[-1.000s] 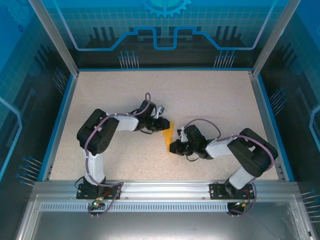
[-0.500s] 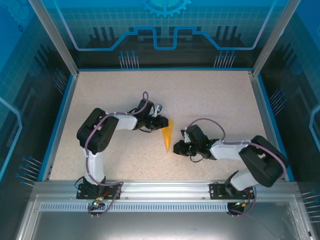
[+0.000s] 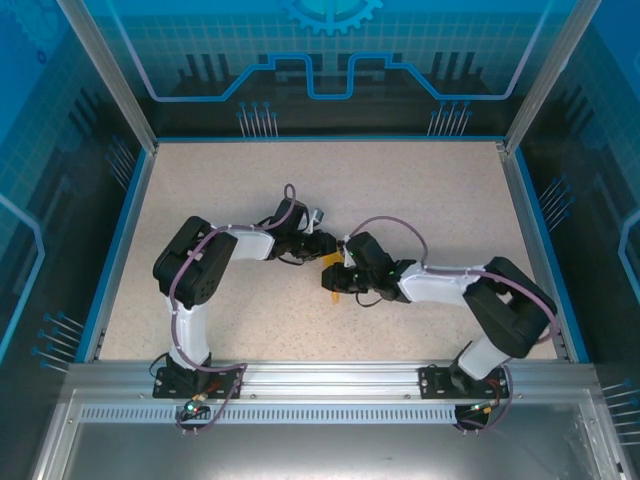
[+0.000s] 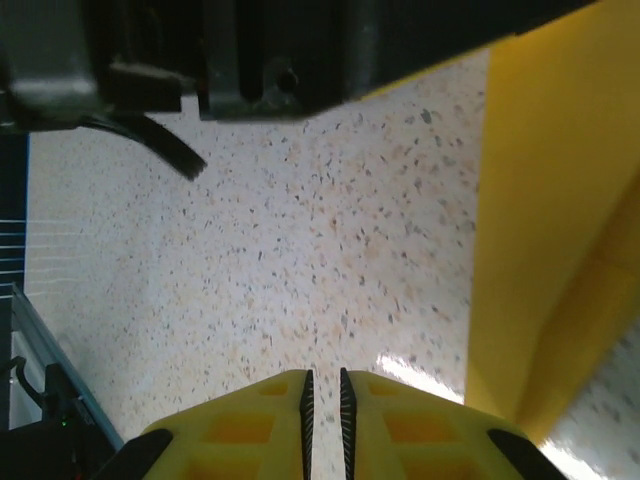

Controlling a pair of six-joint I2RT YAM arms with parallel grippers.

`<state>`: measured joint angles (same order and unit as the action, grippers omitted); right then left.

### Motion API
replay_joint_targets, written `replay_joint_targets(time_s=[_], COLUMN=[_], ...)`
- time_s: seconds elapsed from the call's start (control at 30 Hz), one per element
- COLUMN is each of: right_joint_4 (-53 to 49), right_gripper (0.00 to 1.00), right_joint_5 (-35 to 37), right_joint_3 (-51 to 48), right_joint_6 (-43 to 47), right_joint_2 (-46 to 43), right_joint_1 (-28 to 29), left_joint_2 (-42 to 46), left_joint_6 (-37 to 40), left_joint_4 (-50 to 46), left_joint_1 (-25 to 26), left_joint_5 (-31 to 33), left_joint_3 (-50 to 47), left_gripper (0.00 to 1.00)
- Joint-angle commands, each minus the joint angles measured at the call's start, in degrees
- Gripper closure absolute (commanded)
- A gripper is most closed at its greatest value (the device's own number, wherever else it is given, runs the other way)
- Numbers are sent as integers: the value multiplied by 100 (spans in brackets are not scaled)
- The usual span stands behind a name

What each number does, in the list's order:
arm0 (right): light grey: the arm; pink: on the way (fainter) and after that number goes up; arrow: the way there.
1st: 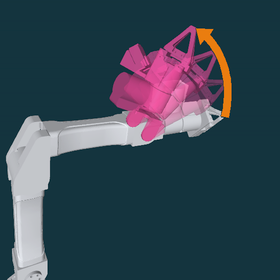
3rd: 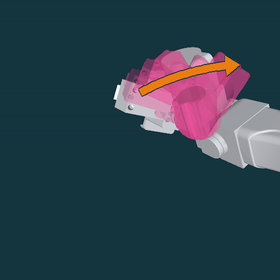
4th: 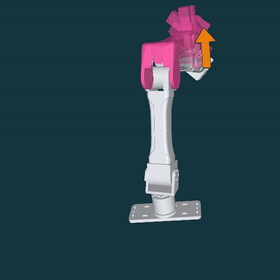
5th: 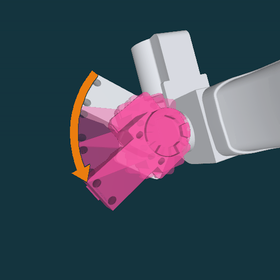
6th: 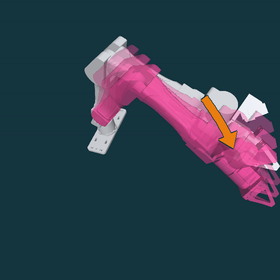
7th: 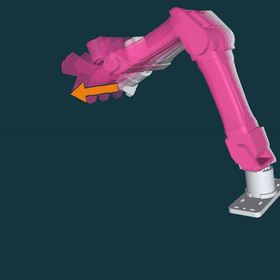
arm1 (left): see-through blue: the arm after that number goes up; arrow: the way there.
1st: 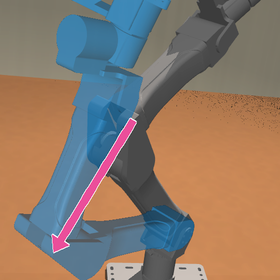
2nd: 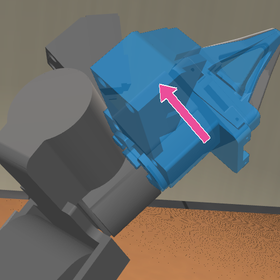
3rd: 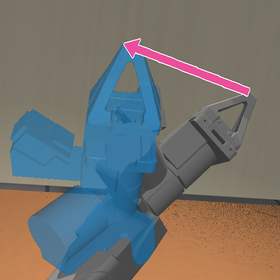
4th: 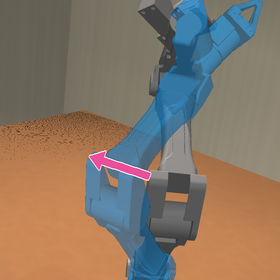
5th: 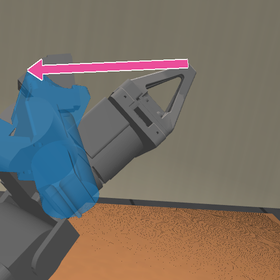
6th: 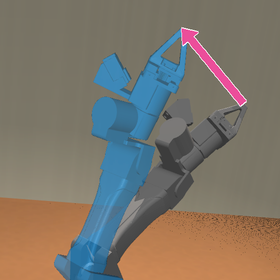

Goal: Fold a paper plane with a square sheet of paper (pick it up from the middle)
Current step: Fold the wing for the fifth time at the center of the table.

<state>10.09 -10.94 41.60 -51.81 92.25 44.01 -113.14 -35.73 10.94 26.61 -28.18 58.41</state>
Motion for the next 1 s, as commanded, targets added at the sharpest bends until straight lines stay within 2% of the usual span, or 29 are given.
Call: replay_joint_targets(time_s=[0.0, 0.2, 0.33, 0.5, 0.67, 0.83, 0.97], right_joint_4=[53, -220, 102, 652, 817, 681, 325], right_gripper=[83, 85, 85, 88, 88, 88, 88], right_joint_5=[149, 297, 176, -365, -926, -1398, -1769], right_joint_3=[233, 154, -327, -841, -1316, -1636, -1669], right_joint_6=[-128, -104, -248, -137, 190, 807, 1355], right_joint_2=[387, 668, 730, 720, 520, 173, -46], right_joint_1=[20, -126, -263, -404, -591, -782, -983], left_joint_2=[25, 31, 76, 420, 1095, 1601, 1735], left_joint_6=[180, 308, 395, 424, 439, 362, 403], left_joint_4=[-400, -494, -552, -630, -825, -827, -801], left_joint_1=[2, 2, -5, 2, 2, 52, 289], left_joint_5=[-203, -319, -422, -600, -507, -484, -525], left_joint_3=[63, 159, 246, 320, 255, -40, -252], left_gripper=[70, 69, 68, 60, 47, 46, 46])
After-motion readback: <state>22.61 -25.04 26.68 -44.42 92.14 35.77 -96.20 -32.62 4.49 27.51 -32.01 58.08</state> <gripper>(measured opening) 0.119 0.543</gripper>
